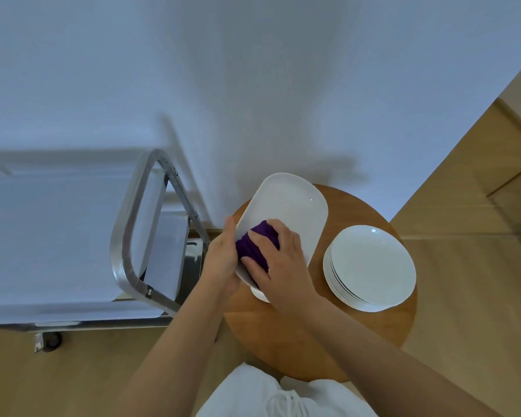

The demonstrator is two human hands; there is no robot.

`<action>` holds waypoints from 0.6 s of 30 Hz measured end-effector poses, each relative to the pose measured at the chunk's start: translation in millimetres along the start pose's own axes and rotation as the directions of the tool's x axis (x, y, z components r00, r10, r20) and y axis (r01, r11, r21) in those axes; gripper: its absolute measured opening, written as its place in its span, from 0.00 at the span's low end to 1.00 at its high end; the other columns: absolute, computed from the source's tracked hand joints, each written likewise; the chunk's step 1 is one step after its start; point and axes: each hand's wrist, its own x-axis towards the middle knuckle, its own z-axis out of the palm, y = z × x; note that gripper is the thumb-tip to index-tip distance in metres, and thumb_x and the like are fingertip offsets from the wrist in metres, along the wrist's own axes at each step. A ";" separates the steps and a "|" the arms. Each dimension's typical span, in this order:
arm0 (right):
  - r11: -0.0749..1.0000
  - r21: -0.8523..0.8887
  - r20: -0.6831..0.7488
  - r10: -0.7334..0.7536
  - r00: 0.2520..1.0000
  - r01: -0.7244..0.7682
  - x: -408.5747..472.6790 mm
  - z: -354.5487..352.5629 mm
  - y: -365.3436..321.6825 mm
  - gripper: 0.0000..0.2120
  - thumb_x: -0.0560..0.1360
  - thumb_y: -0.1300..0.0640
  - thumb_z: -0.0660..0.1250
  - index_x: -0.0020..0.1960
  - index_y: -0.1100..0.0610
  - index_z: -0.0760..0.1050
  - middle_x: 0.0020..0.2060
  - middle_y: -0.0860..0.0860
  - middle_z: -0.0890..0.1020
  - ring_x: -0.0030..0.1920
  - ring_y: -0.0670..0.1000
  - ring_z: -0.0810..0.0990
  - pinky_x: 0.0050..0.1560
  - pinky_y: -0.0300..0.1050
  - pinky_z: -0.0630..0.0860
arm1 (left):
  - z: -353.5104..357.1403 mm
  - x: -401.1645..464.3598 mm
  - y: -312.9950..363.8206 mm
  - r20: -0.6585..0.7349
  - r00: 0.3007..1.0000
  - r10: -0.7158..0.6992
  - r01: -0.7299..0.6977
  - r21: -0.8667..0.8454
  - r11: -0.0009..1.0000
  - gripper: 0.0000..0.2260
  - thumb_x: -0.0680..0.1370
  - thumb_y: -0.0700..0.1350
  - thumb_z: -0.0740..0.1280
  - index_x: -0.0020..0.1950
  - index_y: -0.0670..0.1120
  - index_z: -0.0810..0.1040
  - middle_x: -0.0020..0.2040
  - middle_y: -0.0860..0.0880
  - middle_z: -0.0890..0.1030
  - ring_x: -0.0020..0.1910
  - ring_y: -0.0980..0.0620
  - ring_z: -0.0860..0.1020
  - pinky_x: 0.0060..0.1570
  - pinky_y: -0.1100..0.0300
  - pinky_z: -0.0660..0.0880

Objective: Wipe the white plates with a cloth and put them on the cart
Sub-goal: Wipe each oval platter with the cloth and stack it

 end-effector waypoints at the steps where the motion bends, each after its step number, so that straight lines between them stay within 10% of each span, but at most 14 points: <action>1: 0.999 -0.001 0.018 -0.049 0.999 0.049 -3.1 -3.7 5.9 0.18 0.71 0.52 0.68 0.57 0.58 0.77 0.59 0.59 0.77 0.55 0.60 0.76 0.51 0.51 0.77 | 0.4 -1.3 0.8 -0.002 1.000 -0.002 0.002 0.000 1.000 0.22 0.79 0.62 0.57 0.54 0.45 0.78 0.49 0.42 0.83 0.50 0.42 0.81 0.44 0.50 0.80; 12: 0.928 -0.039 0.019 -0.371 0.929 0.371 -0.4 -31.0 40.8 0.19 0.72 0.48 0.66 0.57 0.59 0.79 0.62 0.54 0.67 0.57 0.55 0.69 0.54 0.49 0.74 | -6.0 -5.5 13.0 0.148 0.980 0.136 -0.155 0.128 0.980 0.22 0.79 0.62 0.57 0.45 0.46 0.80 0.36 0.48 0.83 0.37 0.49 0.82 0.37 0.55 0.80; 18: 0.996 -0.057 -0.084 -0.072 0.994 0.067 22.1 -50.4 59.8 0.18 0.72 0.51 0.69 0.56 0.62 0.79 0.60 0.64 0.73 0.58 0.64 0.73 0.57 0.55 0.72 | -17.1 -4.7 15.8 0.170 0.960 0.223 -0.269 0.343 0.900 0.17 0.81 0.58 0.53 0.38 0.51 0.70 0.30 0.53 0.76 0.30 0.59 0.77 0.30 0.64 0.75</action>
